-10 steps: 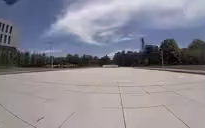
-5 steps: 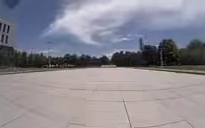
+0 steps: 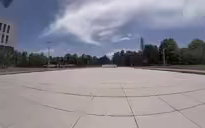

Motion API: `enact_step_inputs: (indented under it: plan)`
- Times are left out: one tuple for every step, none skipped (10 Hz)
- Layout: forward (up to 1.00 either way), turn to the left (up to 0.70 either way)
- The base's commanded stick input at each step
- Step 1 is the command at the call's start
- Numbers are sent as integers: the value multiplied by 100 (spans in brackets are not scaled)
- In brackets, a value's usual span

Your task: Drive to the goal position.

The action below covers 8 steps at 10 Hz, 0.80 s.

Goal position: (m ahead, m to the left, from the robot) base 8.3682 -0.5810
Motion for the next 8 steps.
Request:
enact_step_inputs:
  plan:
    - [100, -22]
    - [100, -7]
    - [100, 0]
    - [100, 0]
    - [100, -17]
    - [100, -11]
    - [100, 0]
    - [100, -13]
